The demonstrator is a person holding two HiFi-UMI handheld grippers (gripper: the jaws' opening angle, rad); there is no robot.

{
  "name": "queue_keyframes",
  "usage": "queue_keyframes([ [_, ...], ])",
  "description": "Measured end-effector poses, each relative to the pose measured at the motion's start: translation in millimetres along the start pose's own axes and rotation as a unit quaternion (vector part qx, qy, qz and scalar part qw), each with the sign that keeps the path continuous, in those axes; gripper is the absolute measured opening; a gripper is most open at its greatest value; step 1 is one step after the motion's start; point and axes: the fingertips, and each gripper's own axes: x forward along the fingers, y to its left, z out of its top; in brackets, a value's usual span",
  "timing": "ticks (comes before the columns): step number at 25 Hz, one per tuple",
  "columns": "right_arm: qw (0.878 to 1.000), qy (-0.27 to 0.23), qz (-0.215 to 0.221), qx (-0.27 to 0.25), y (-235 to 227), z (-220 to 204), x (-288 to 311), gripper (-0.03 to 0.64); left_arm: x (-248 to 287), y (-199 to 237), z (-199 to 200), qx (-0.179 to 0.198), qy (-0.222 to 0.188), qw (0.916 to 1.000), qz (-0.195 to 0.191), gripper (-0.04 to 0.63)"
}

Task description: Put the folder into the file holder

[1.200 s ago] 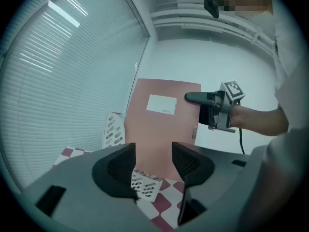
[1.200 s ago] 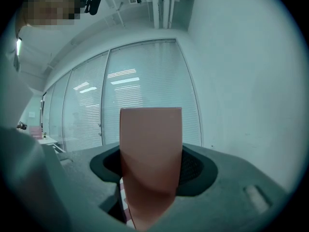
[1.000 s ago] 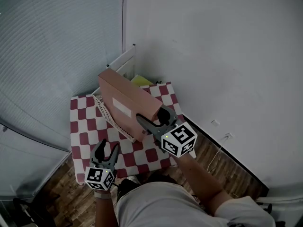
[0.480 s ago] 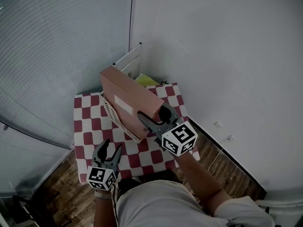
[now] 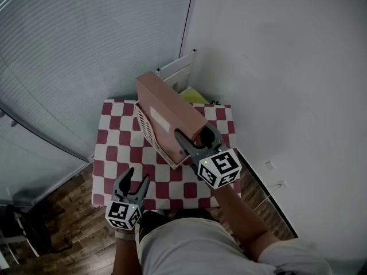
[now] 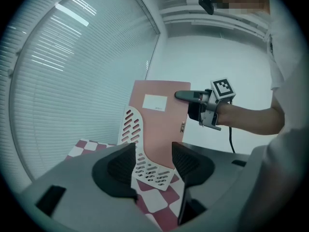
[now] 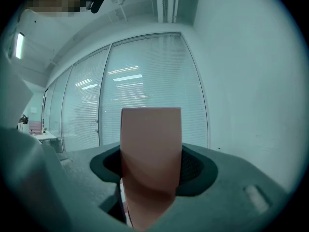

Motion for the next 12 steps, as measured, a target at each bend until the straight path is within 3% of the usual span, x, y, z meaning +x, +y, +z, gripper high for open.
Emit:
queue_keyframes([
  [12, 1.0, -0.001, 0.01, -0.006, -1.9, -27.2, 0.5, 0.279, -26.0, -2.1, -20.5, -0.016, 0.015, 0.9985, 0.051, 0.218],
])
